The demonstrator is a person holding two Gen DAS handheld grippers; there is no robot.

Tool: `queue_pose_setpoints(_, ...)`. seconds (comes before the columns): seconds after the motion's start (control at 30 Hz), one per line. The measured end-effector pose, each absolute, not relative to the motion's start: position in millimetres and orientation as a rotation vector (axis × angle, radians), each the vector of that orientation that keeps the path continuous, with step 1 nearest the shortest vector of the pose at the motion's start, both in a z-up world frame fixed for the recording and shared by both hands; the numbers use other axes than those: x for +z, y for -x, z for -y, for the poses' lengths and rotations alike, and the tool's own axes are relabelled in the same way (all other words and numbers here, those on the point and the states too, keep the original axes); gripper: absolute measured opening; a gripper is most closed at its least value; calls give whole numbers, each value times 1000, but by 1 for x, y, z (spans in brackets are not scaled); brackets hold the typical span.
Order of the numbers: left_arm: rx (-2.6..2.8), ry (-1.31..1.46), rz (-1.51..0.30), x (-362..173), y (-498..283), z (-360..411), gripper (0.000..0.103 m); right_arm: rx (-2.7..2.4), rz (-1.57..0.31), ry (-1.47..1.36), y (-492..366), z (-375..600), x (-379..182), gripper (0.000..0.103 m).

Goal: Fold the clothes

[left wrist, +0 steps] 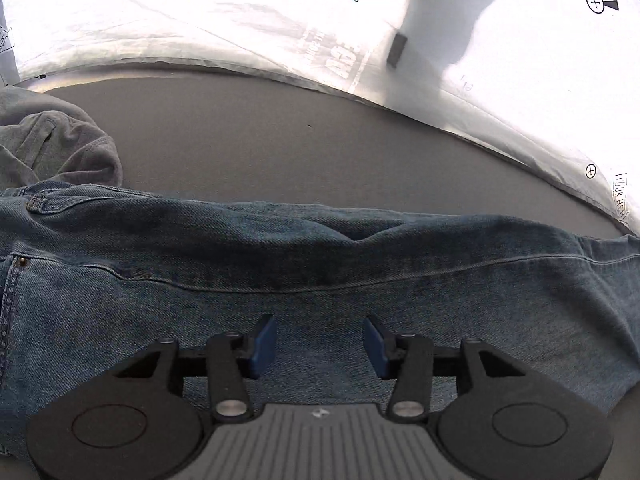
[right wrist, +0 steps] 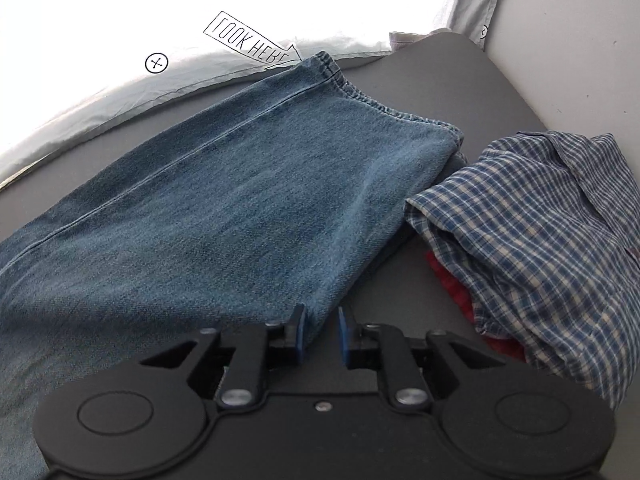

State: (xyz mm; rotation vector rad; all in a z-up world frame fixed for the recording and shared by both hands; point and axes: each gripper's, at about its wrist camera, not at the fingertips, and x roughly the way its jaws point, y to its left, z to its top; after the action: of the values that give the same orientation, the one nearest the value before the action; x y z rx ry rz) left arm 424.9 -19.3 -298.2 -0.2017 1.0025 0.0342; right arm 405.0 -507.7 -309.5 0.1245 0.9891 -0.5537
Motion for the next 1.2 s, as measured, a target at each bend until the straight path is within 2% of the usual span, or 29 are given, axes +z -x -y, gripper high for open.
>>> queue_pose_setpoints(0.03, 34, 211, -992, -295, -425, 12, 52, -558, -971, -84, -405, 504, -306, 31)
queue_pose_setpoints(0.2, -105, 236, -961, -288, -444, 19, 48, -568, -943, -119, -402, 506, -296, 33)
queue_pose_setpoints(0.23, -158, 235, -959, -289, -451, 29, 45, -572, -945, -132, -403, 507, -296, 34)
queue_pose_setpoints(0.27, -201, 228, -954, -288, -457, 39, 37, -572, -949, -136, -404, 508, -296, 34)
queue_pose_setpoints(0.3, -226, 209, -949, -289, -463, 49, 33, -570, -952, -135, -404, 507, -296, 35)
queue_pose_setpoints(0.37, -262, 144, -949, -294, -478, 70, 33, -560, -951, -131, -402, 504, -296, 38)
queue_pose_setpoints(0.47, -257, 79, -993, -311, -504, 88, 19, -548, -956, -133, -400, 499, -297, 39)
queue_pose_setpoints(0.73, -154, 293, -998, -330, -537, 71, 13, -518, -959, -97, -408, 493, -300, 41)
queue_pose_setpoints(0.87, -119, 340, -1017, -326, -538, 64, 14, -515, -956, -88, -414, 491, -298, 43)
queue_pose_setpoints(0.97, -110, 337, -992, -314, -522, 66, 33, -506, -954, -96, -415, 491, -296, 50)
queue_pose_setpoints(1.0, -122, 346, -985, -311, -515, 67, 35, -505, -950, -105, -414, 491, -297, 50)
queue_pose_setpoints(1.2, -131, 234, -1014, -310, -469, 81, 36, -539, -877, -134, -413, 504, -291, 50)
